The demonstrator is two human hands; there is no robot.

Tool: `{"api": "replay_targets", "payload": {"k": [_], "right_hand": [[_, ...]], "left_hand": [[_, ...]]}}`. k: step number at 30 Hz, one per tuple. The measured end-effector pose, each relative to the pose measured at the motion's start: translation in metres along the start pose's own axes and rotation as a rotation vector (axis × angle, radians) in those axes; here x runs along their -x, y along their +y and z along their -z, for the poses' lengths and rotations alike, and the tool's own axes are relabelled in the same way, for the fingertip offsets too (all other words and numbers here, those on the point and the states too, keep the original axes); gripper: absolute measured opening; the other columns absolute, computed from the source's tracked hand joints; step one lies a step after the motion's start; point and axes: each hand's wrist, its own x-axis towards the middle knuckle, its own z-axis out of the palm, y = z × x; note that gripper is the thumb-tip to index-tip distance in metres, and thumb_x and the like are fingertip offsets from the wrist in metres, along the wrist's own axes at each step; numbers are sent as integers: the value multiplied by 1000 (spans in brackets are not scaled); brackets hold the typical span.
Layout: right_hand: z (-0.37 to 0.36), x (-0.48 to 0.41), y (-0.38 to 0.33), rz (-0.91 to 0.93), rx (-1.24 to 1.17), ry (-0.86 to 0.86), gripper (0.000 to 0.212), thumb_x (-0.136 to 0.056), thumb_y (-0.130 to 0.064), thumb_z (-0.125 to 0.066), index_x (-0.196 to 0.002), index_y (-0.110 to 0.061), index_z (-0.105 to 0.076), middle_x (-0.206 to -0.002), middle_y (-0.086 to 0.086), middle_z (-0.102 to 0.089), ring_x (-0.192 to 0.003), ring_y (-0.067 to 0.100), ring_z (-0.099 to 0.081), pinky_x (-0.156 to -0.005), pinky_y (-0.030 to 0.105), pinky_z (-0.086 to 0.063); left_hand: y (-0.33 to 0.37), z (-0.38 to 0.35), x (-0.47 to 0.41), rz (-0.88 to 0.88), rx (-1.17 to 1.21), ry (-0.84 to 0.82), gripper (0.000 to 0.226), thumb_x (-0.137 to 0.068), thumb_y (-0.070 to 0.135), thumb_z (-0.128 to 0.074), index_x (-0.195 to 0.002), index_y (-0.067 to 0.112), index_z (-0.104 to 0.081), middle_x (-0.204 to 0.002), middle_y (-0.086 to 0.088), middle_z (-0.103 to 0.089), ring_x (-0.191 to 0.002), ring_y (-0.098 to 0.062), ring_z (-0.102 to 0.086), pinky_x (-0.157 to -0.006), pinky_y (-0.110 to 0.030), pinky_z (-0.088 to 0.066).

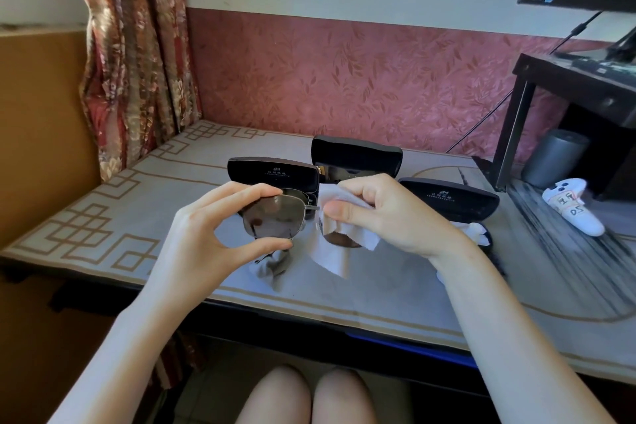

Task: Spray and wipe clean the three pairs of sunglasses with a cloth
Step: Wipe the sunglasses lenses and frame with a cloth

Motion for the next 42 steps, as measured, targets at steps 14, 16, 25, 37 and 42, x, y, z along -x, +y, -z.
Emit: {"api": "replay_targets", "payload": {"k": [14,16,25,37,42], "right_hand": [[-3,-3,-2,35,-28,3,42,-85,-31,-73,-71,5,-57,-63,18,-43,-59,17,-36,-55,27,-27],[-4,-3,-2,42,-31,19,46,-84,-37,-69,-73,6,-58,-69,30,-48,-61,21,-37,-58,30,-26],[0,1,6,11,-85,100,39,-96,-25,-57,-58,-30,-63,-58,-14,-59,-58,-1,-51,-61,10,-35],[18,21,16,-8,-90,102,31,-93,-31,-60,-69,-13,-64,-66,-10,-54,-64,6,-47,-61,12,-35],[24,25,12,-43,-45,-27,24,-90,-19,-68,-74,-2,-65,-66,-7,-51,-65,5,-46,-64,14,-34]], "left_hand": [[2,-3,1,-12,0,-10,57,-62,37,-80,-114,19,-66,-104,16,-62,-98,14,-53,-81,0,-35],[2,-3,1,-5,2,0,55,-62,35,-78,-114,19,-66,-103,16,-62,-97,13,-54,-81,0,-35],[0,-4,0,14,20,19,58,-64,46,-82,-114,22,-67,-98,23,-61,-94,3,-57,-84,-5,-37],[-5,-1,3,69,49,75,55,-66,49,-80,-113,25,-67,-92,16,-62,-87,1,-57,-81,-6,-37],[-7,-1,4,75,55,77,55,-64,53,-74,-113,29,-66,-92,10,-62,-88,-5,-58,-79,-11,-40]]}}
